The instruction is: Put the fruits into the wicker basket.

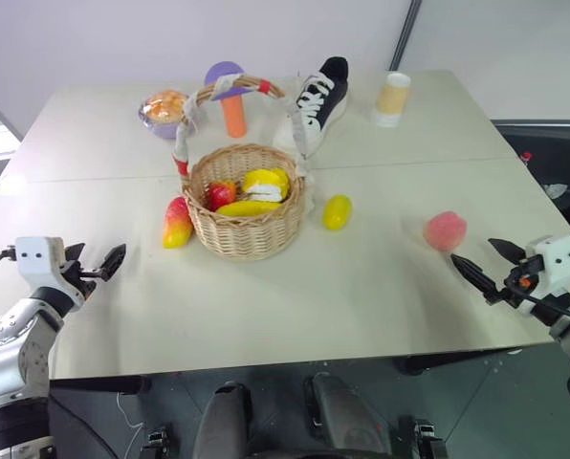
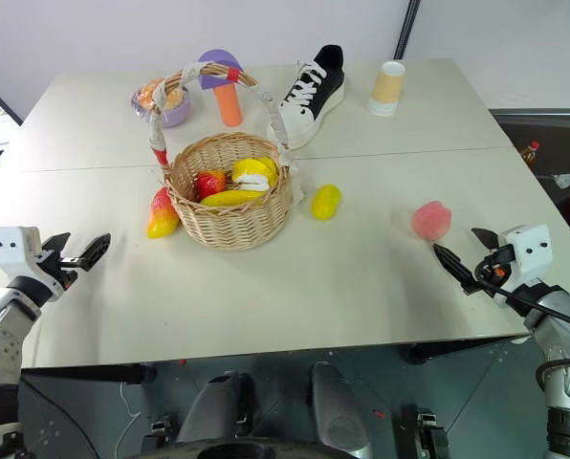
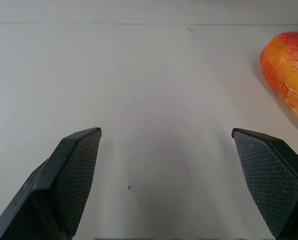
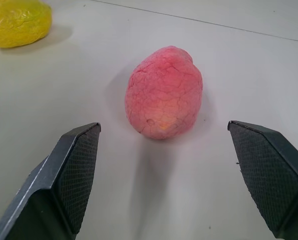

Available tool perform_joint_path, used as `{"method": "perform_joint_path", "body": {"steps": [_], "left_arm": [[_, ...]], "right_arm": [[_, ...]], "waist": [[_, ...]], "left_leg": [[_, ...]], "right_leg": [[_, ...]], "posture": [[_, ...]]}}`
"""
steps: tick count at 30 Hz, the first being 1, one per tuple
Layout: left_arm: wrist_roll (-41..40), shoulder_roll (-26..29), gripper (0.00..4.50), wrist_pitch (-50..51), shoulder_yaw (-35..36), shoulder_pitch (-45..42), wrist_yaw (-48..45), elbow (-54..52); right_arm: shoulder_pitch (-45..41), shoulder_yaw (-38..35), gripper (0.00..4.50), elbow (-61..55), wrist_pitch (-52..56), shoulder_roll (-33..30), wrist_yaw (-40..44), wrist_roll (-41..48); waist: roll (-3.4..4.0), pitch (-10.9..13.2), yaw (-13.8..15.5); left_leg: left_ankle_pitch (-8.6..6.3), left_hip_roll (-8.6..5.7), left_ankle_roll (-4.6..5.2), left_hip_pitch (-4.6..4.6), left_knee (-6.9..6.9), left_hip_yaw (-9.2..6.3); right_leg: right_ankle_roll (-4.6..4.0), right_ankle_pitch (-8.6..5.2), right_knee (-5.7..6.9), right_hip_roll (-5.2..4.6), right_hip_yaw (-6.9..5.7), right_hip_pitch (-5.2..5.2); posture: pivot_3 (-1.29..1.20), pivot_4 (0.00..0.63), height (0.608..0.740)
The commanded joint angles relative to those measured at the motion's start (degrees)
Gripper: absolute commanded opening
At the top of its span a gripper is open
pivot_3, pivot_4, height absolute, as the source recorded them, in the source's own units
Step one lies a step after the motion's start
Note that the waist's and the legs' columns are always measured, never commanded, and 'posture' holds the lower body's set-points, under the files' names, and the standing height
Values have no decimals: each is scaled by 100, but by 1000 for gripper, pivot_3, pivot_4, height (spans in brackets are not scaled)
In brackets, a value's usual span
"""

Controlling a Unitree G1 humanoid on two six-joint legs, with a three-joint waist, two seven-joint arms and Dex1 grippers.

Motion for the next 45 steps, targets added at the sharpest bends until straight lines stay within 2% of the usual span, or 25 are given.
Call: {"method": "perform_joint_path", "body": {"steps": [1, 8, 14, 19, 22, 28, 39, 42, 45], "left_arm": [[-42, 21, 4500, -18, 85, -56, 38, -76], [-137, 76, 4500, 378, -56, -223, 57, -133], [-682, 88, 4500, 1445, -42, -834, 189, -417], [-944, 240, 4500, 2808, -452, -1534, 392, -518], [-1208, 66, 4500, 3514, -407, -2127, 657, -305], [-1221, -123, 4500, 4280, -666, -2757, 864, 48], [-1081, -138, 4500, 4598, -796, -3071, 860, 470], [-1057, -176, 3632, 4564, -748, -3112, 946, 520], [-1017, -142, 2043, 4524, -759, -3143, 974, 557]], "right_arm": [[-82, -44, 4272, -306, -75, -50, -40, 34], [-217, -91, 4272, -650, 19, -204, -93, 54], [-634, 224, 4272, -1445, 428, -489, 107, 305], [-925, 956, 4272, -2667, 1144, -731, 274, 723], [-1395, 1667, 4272, -3295, 1549, -631, 197, 973], [-2146, 3010, 4272, -3581, 1558, -207, 102, 534], [-2090, 3563, 4272, -3503, 1113, 108, 138, 16], [-2061, 3608, 4500, -3508, 1059, 183, 112, -57], [-2058, 3642, 4500, -3505, 1032, 250, 107, -132]], "waist": [[0, 0, 0], [0, 0, 1], [0, 0, -2], [-1, 0, 3], [-2, 1, -9], [-4, 0, 1], [-10, -1, 29], [-10, -1, 24], [-10, -1, 26]], "left_leg": [[0, 0, 0, 0, 0, 0], [0, 0, 0, 0, 0, 0], [0, 0, 0, 0, 3, -3], [0, -1, 0, -3, 3, -7], [0, -1, 0, -2, 3, -8], [0, -3, -1, -4, 8, -13], [1, -7, -2, -6, 9, -15], [1, -6, -2, -5, 9, -16], [2, -6, -2, -5, 9, -16]], "right_leg": [[0, 0, 0, 0, 0, 0], [0, 0, 1, 0, 0, 0], [1, 1, 4, 3, -1, 0], [2, 1, 5, 3, -2, 0], [2, 1, 6, 3, -2, 0], [2, 1, 8, 4, -7, 0], [2, 1, 8, -6, -11, 0], [2, 1, 9, -5, -11, 0], [1, 1, 10, -6, -11, 0]], "posture": [[0, 150, 740], [0, 150, 740], [0, 150, 740], [0, 150, 740], [0, 150, 740], [0, 150, 740], [0, 150, 740], [0, 150, 740], [0, 150, 740]]}}
